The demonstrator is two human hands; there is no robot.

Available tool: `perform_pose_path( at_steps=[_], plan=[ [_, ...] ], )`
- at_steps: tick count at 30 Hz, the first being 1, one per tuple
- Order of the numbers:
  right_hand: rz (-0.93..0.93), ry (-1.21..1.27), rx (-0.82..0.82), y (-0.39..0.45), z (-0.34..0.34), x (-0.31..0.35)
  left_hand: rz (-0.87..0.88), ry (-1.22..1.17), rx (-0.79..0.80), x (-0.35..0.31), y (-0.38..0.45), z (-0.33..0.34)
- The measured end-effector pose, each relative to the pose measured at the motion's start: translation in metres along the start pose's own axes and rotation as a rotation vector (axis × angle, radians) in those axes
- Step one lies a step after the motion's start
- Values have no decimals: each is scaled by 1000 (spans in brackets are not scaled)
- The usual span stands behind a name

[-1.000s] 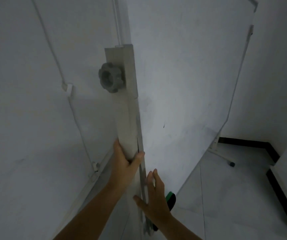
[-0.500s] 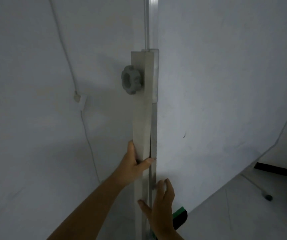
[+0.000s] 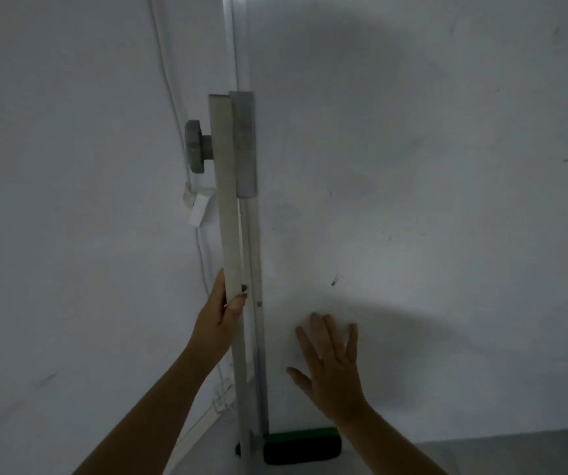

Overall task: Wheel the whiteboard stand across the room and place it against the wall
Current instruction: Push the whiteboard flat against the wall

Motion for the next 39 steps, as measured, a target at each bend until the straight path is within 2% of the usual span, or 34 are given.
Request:
perform_pose_path(
  at_steps=[3, 6, 16, 19, 28, 39],
  plan=[
    [-126, -41, -99, 15, 10, 2, -50, -8, -159, 9, -1, -2],
    [-100, -67, -109, 19, 27, 8, -72, -30, -218, 23, 9, -5],
    [-17, -71, -43, 34, 45, 11, 75, -61, -56, 29, 40, -7],
    [24, -124, -13, 41, 50, 14, 80, -39, 12, 31, 51, -9],
    [71, -195, 64, 64, 72, 30, 71, 21, 49, 41, 79, -23],
    [109, -129, 120, 62, 65, 37, -35, -27, -168, 43, 64, -18]
  ],
)
Point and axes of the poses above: each hand's wrist, its own y-axis towards the middle knuckle, its own z-axis out of the palm, x = y × z, the point moved 6 cm from there along y, towards the middle knuckle, and after that the axes turned 8 degrees about z, right-handed, at the moved point
